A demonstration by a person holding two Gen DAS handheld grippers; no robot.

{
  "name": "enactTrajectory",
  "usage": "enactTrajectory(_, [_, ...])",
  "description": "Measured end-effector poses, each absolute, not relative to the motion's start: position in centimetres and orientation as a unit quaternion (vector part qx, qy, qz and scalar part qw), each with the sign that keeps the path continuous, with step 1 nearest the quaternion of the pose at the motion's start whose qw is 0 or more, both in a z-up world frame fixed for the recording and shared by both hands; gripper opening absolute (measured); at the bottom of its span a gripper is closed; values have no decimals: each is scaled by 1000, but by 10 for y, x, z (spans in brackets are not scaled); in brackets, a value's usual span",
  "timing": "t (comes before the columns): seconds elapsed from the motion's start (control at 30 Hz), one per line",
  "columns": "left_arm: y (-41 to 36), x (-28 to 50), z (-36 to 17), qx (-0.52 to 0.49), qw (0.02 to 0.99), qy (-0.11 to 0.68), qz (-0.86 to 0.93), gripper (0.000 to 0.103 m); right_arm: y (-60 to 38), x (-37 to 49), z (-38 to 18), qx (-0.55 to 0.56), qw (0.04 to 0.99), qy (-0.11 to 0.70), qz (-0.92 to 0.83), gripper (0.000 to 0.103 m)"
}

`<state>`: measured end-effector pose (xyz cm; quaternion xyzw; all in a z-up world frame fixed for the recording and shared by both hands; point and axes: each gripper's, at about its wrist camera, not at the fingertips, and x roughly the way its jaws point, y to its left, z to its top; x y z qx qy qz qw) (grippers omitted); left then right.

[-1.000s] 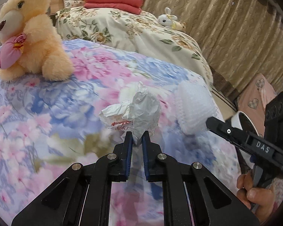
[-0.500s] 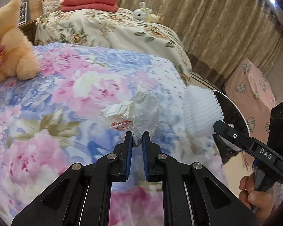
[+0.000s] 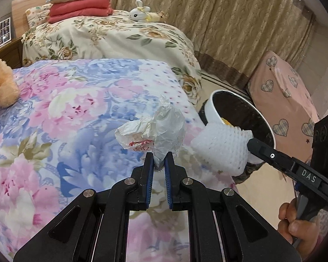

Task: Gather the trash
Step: 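Carry the white tissue and white foam mesh toward the trash bin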

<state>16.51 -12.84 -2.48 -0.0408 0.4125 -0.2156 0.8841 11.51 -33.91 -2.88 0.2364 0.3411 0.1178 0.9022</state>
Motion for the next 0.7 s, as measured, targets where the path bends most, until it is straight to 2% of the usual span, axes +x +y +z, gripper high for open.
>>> enactTrajectory(0.4, [-128,161,-24,-40,884,412,-215,9,-335,105,-31,231,899,348,136,10])
enactTrajectory(0.5, [-127,161,-27,-43,883,416,-214,9,-329,105,-40,225,894,364,136,16])
enactTrajectory(0.57, [-125,161,-31,-45,881,420,-213,9,-325,105,-49,230,887,377,139,22])
enactTrajectory(0.6, [-123,161,-32,-45,881,421,-212,9,-323,106,-52,232,885,379,137,33])
enactTrajectory(0.63, [-122,161,-34,-46,880,423,-211,9,-322,107,-56,230,885,383,131,49])
enactTrajectory(0.7, [-120,161,-36,-47,879,426,-210,9,-320,111,-60,230,883,388,128,59])
